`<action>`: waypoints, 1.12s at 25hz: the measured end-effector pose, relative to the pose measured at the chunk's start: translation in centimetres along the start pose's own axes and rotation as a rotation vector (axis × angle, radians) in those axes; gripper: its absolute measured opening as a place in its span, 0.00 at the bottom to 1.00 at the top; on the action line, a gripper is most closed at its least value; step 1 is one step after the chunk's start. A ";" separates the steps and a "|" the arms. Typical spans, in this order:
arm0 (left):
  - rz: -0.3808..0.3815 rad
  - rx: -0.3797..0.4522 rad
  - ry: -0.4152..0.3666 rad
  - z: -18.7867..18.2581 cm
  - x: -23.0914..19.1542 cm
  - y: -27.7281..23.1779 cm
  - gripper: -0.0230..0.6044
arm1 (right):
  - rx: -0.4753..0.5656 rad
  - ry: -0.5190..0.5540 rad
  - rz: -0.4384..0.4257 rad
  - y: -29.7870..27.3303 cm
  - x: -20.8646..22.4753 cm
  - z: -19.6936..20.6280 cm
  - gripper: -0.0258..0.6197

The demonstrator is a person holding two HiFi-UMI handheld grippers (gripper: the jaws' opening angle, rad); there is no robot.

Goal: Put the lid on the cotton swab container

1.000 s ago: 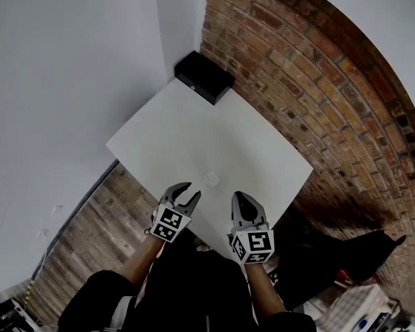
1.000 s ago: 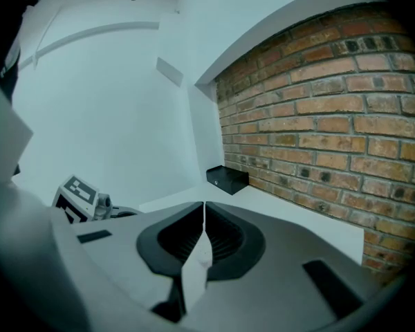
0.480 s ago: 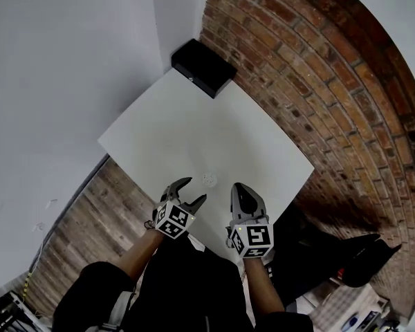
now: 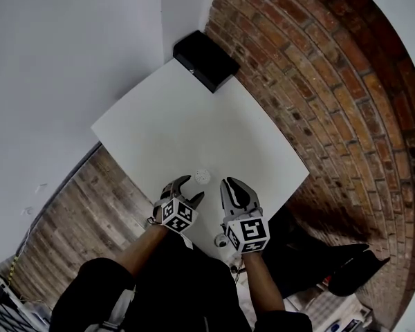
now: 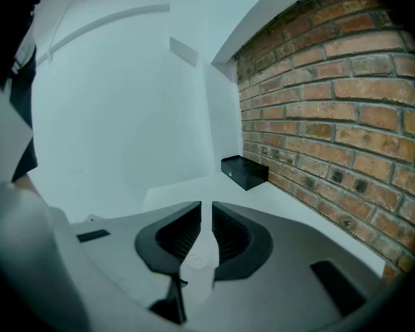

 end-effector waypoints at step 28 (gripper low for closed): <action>0.025 -0.059 -0.144 0.0 -1.9 -3.4 0.37 | -0.301 0.056 -0.180 -6.5 0.5 4.4 0.32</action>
Point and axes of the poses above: the fingertips, and each gripper's own axes: y backward along the fingers, x to its right, z out of its underside, the point moved 9 cm from there along y, backward along the fingers, and after that the axes turned 10 degrees about y, right-handed, at the moved point
